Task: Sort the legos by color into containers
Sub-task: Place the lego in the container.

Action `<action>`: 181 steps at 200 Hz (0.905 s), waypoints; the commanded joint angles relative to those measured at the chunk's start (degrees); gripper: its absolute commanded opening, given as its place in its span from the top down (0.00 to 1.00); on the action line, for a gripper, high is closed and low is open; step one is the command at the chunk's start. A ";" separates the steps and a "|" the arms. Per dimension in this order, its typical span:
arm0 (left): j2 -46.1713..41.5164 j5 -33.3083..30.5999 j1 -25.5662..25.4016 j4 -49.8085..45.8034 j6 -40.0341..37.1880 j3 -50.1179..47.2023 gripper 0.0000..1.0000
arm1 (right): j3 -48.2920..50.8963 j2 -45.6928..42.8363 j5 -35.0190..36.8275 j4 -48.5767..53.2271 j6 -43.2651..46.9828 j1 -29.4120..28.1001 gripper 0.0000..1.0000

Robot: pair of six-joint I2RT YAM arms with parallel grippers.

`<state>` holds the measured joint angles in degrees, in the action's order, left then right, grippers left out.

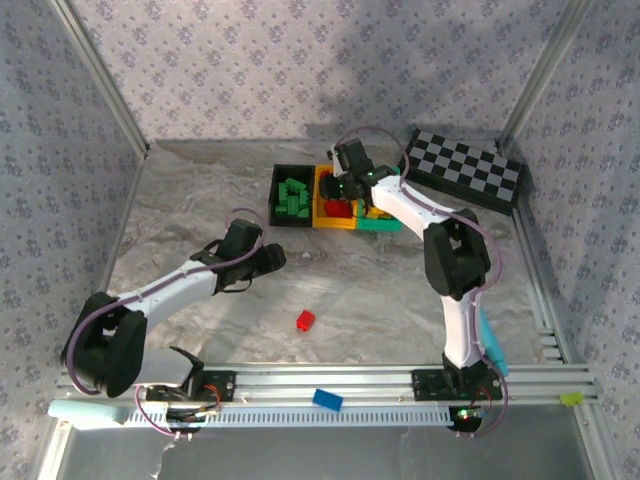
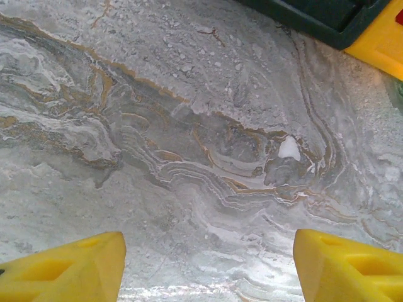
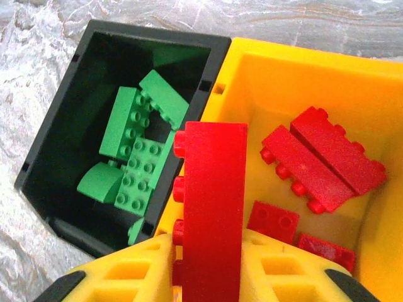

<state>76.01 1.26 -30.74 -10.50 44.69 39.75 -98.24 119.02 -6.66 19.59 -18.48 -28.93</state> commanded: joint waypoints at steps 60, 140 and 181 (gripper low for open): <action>-1.70 0.35 -0.95 2.95 0.15 -0.98 0.29 | -7.67 5.87 -1.35 2.14 -2.56 1.01 0.59; -0.79 3.14 -1.53 4.19 -2.22 0.30 0.29 | -2.07 -0.47 -1.63 1.23 -0.50 0.75 0.59; -0.25 6.86 -4.19 4.60 -4.63 -0.31 0.31 | 6.95 -9.38 -1.10 0.89 2.16 -0.07 0.59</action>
<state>75.75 3.84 -33.47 -7.25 42.72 39.48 -95.46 117.03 -7.53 20.69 -18.74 -28.42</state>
